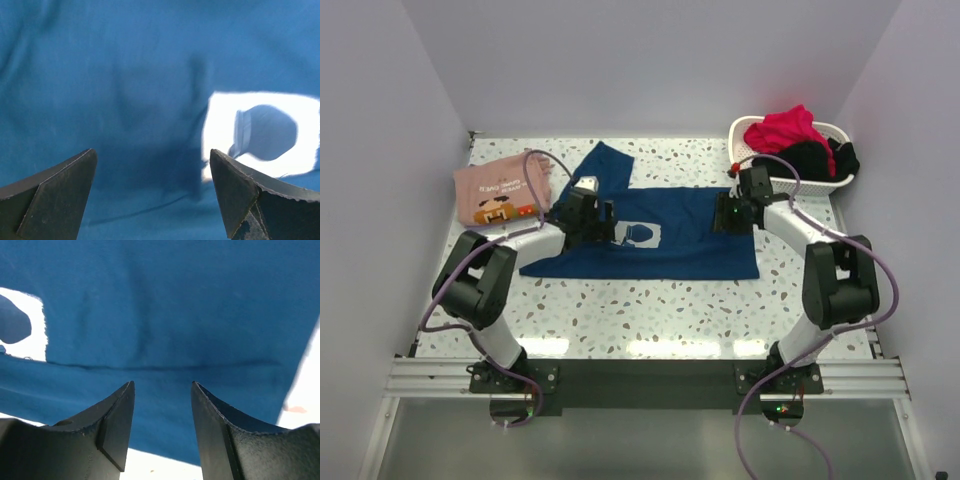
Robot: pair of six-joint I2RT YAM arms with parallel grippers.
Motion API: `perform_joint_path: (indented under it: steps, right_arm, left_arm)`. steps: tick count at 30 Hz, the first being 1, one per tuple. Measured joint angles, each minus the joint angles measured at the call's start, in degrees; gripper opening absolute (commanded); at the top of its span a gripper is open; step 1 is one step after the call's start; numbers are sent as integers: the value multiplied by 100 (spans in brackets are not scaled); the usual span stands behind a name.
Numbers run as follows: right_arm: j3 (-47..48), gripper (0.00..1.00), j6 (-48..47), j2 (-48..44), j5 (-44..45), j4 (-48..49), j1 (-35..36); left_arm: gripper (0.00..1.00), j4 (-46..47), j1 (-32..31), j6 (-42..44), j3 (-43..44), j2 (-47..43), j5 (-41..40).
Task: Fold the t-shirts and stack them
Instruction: Fold the tshirt
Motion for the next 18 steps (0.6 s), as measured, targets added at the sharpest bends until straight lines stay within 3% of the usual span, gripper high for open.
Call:
perform_joint_path:
  steps: [8,18]
  right_arm:
    - [289,52,87,1067,-170,234,103]
    - [103,52,90,949,-170,332,96]
  left_arm:
    - [100,378,13,-184,-566,-22,-28]
    - [100,1080,11,-579,-1440,-590,46]
